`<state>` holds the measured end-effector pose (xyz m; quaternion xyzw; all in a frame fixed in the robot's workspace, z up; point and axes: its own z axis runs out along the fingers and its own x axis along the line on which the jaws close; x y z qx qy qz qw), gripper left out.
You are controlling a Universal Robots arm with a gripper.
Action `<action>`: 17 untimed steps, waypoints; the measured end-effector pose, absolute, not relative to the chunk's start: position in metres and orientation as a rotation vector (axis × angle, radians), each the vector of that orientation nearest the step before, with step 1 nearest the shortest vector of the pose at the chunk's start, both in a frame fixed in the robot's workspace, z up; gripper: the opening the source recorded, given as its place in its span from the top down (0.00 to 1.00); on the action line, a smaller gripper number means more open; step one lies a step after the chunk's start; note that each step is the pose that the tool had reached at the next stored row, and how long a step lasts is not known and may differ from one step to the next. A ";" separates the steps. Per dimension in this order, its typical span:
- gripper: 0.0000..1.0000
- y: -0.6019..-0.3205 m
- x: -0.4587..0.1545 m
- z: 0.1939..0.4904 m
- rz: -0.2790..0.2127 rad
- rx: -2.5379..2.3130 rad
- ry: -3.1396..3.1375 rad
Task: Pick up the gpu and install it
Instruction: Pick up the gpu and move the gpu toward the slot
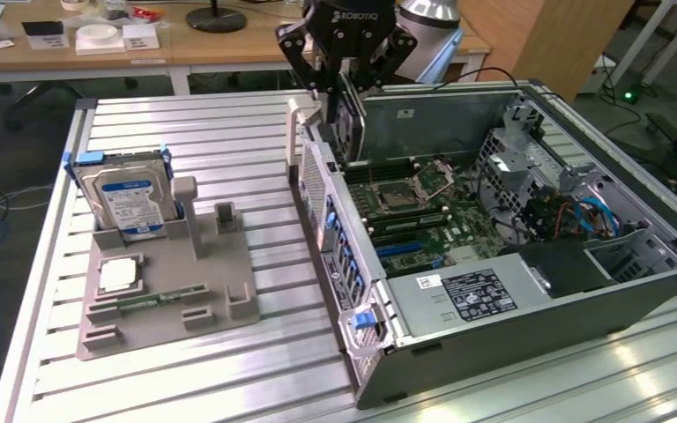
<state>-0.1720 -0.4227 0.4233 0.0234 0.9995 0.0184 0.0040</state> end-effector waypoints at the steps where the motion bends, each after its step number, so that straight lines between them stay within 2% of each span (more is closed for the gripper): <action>1: 0.71 -0.423 -0.170 0.423 0.058 0.073 3.132; 17: 0.71 -0.423 -0.134 0.423 0.057 0.073 3.132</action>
